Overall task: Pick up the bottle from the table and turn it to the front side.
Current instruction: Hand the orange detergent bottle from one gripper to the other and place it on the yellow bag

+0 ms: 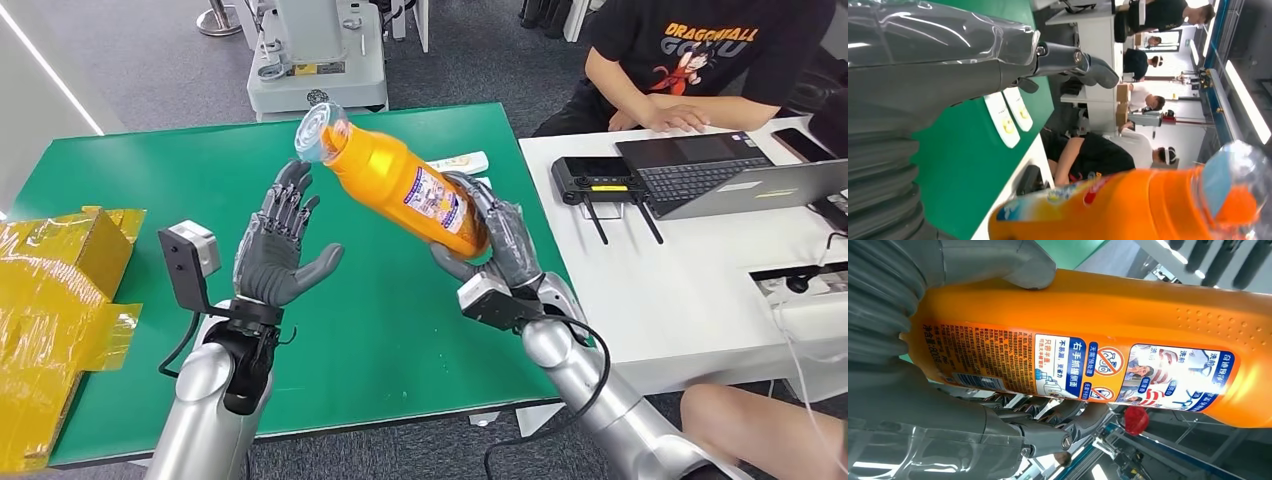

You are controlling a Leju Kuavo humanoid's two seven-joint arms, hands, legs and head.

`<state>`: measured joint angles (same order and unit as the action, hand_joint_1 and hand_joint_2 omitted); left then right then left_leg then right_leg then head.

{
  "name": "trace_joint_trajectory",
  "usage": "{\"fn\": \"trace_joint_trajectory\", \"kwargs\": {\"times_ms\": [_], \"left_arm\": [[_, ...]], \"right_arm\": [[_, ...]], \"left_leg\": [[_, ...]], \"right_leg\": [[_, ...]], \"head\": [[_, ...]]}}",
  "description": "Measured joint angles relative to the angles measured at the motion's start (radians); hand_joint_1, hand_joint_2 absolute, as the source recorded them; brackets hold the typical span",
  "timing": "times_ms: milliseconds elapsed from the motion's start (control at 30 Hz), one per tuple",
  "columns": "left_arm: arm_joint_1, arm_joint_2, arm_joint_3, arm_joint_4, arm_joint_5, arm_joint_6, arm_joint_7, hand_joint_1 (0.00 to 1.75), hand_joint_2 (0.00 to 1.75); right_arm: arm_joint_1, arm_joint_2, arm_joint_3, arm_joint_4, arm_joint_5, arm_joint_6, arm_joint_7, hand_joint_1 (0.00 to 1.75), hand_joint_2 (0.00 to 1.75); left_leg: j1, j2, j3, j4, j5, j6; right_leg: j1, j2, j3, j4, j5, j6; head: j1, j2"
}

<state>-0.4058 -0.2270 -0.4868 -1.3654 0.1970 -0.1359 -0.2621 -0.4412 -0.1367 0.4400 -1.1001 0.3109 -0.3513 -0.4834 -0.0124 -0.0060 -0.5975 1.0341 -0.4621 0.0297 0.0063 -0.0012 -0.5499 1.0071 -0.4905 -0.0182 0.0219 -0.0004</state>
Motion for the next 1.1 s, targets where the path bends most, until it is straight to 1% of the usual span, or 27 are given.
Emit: {"fn": "trace_joint_trajectory", "kwargs": {"times_ms": [200, 300, 433, 633, 833, 1100], "left_arm": [[-0.016, -0.013, -0.009, 0.026, 0.012, 0.005, 0.002, 0.0, 1.75], [-0.023, -0.02, -0.011, 0.037, 0.025, 0.026, 0.006, 0.0, 1.75], [-0.035, -0.025, -0.013, 0.049, 0.029, 0.063, 0.009, 0.0, 1.75], [-0.039, -0.025, -0.014, 0.063, 0.032, 0.083, 0.009, 0.0, 1.75], [-0.039, -0.024, -0.014, 0.072, 0.034, 0.091, 0.008, 0.0, 1.75], [-0.038, -0.02, -0.014, 0.082, 0.034, 0.1, -0.001, 0.0, 1.75]], "right_arm": [[-0.024, 0.041, 0.003, 0.028, 0.0, 0.011, 0.001, 1.75, 1.75], [-0.053, 0.081, 0.007, 0.062, -0.005, 0.042, 0.007, 1.75, 1.75], [-0.08, 0.142, 0.014, 0.126, -0.054, 0.088, 0.009, 1.75, 1.75], [-0.071, 0.21, 0.034, 0.213, -0.087, 0.096, -0.016, 1.75, 1.75], [-0.062, 0.241, 0.044, 0.249, -0.088, 0.11, -0.016, 1.75, 1.75], [-0.064, 0.262, 0.046, 0.28, -0.083, 0.125, -0.013, 1.75, 1.75]], "left_leg": [[0.0, 0.0, -0.001, 0.0, 0.0, 0.0], [0.0, 0.002, 0.0, 0.0, 0.0, 0.0], [0.0, 0.001, 0.0, 0.0, 0.001, -0.001], [0.0, 0.001, -0.001, 0.0, 0.001, -0.001], [0.0, 0.001, -0.002, 0.0, 0.001, -0.001], [0.0, 0.001, -0.002, 0.0, 0.001, -0.001]], "right_leg": [[0.0, 0.0, 0.0, 0.0, 0.0, 0.0], [0.0, 0.002, -0.001, 0.0, 0.0, 0.0], [0.0, 0.002, -0.001, 0.0, 0.0, 0.0], [0.0, 0.002, -0.001, 0.001, 0.0, 0.0], [0.0, 0.002, -0.001, 0.001, 0.0, 0.0], [0.0, 0.002, -0.001, 0.001, 0.0, 0.0]], "head": [[0.0, 0.0], [0.0, 0.0], [0.0, 0.0], [0.0, 0.0], [0.0, 0.0], [0.0, 0.0]]}}
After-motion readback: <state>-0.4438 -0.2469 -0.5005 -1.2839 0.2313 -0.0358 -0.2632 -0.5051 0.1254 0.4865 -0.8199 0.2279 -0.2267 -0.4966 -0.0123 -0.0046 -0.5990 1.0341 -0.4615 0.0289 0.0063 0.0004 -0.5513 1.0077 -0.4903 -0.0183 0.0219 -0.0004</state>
